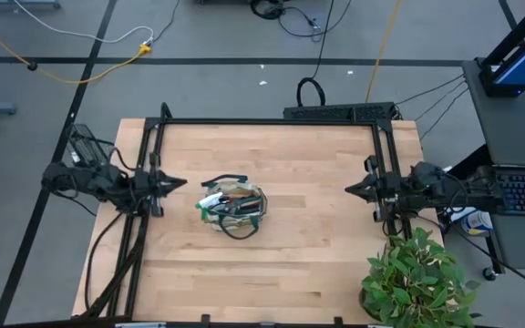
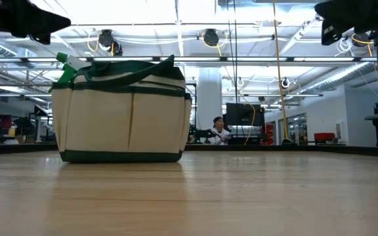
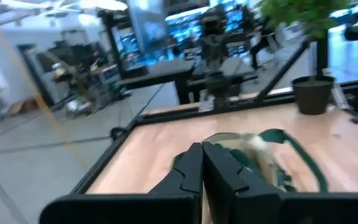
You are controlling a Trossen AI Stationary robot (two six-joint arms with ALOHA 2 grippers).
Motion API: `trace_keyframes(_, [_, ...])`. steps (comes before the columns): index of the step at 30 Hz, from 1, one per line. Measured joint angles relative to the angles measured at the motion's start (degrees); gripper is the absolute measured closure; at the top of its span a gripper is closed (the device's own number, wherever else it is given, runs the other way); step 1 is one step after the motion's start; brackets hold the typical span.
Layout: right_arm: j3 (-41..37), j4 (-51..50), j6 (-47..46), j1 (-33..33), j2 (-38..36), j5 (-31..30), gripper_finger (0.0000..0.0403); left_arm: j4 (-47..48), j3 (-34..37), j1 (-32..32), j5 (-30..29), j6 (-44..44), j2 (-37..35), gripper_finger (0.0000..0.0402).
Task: Pick & Place Garden tools in Gardening bag
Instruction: Return to Home Position
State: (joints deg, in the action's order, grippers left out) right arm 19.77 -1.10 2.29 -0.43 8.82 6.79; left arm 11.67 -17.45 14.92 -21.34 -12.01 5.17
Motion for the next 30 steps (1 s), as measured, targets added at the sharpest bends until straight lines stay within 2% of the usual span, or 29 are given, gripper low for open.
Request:
trace_keyframes(4, [-0.7, 0.0, 0.1, 0.0, -2.3, 2.4, 0.0402, -7.4, 4.4, 0.0, 4.3, -4.6, 0.0, 0.0396])
trace_keyframes(8, [-2.0, 0.0, 0.0, 0.0, -4.1, 2.3, 0.0402, -11.0, 6.6, -0.3, 4.8, -6.8, 0.0, 0.0383])
trace_keyframes(15, [-5.1, -0.1, 0.1, 0.0, -7.3, 2.3, 0.0402, -10.8, 8.5, -2.4, 4.9, -5.2, 0.0, 0.0398])
trace_keyframes(25, [-6.1, -1.5, -0.1, 0.0, -8.7, 2.3, 0.0402, -20.8, 16.5, -4.4, 7.2, -1.7, 0.0, 0.0379])
trace_keyframes(30, [-7.6, -0.8, -0.1, 0.0, -8.7, 2.3, 0.0402, -21.6, 16.9, -5.3, 7.8, -1.4, 0.0, 0.0378])
